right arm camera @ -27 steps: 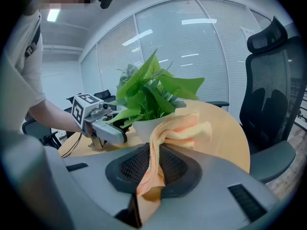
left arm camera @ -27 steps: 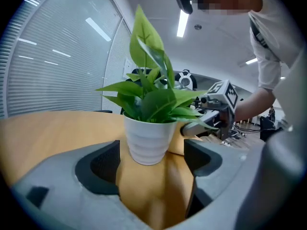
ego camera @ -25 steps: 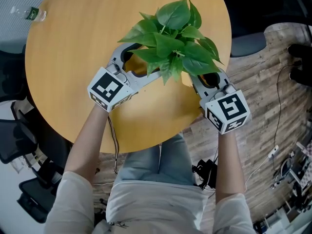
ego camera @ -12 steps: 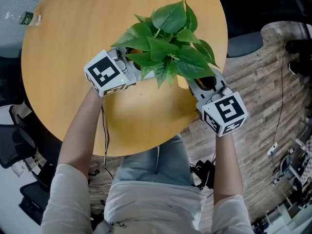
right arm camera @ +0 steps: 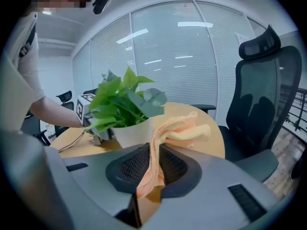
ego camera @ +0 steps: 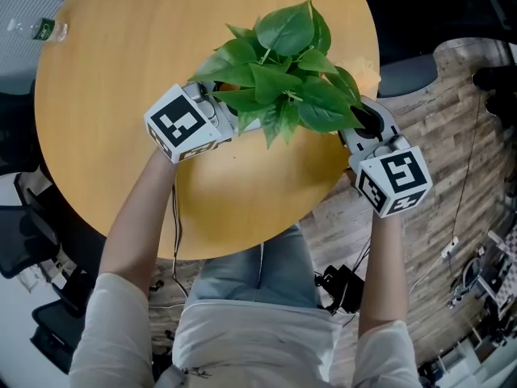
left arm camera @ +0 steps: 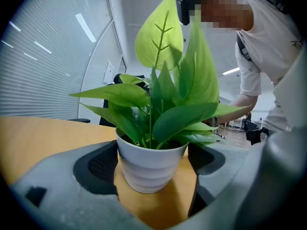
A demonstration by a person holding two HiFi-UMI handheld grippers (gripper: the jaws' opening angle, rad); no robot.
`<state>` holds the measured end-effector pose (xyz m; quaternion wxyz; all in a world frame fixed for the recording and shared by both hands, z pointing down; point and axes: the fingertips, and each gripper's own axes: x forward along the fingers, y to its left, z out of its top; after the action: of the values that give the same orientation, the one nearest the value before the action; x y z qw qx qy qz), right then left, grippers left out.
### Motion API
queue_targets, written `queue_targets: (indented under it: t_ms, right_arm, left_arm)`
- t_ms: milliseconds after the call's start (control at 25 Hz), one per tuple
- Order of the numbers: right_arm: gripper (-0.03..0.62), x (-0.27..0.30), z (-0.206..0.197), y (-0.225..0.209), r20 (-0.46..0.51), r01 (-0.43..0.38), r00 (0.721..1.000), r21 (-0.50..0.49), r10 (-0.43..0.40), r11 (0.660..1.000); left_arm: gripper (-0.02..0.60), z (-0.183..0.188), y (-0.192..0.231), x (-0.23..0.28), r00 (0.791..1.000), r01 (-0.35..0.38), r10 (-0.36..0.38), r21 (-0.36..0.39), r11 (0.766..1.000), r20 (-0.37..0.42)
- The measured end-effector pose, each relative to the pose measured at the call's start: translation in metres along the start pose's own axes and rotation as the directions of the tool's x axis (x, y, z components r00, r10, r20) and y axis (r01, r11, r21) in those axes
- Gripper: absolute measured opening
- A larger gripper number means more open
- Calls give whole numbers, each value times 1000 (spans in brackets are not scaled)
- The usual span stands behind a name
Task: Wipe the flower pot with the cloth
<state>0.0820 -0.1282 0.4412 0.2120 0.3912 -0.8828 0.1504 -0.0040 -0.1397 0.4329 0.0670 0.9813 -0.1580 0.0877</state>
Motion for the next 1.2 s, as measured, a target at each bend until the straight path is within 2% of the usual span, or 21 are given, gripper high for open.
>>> queue_targets:
  t_ms: [80, 280, 520, 1200]
  right_arm:
    - [57, 6, 2, -12, -11, 25, 1000, -27, -25, 999]
    - [57, 28, 12, 5, -9, -27, 1000, -73, 27, 997]
    - [55, 28, 10, 18, -24, -49, 999, -102, 47, 994]
    - [55, 22, 2, 36, -38, -89, 996, -93, 86, 992]
  left_arm:
    - [468, -1, 0, 0, 1000, -9, 9, -5, 1000, 1]
    - [468, -2, 0, 0, 1000, -24, 24, -13, 1000, 2]
    - [468, -2, 0, 1, 998, -56, 56, -25, 998, 5]
    - [466, -2, 0, 2, 988, -152, 152, -53, 987, -11]
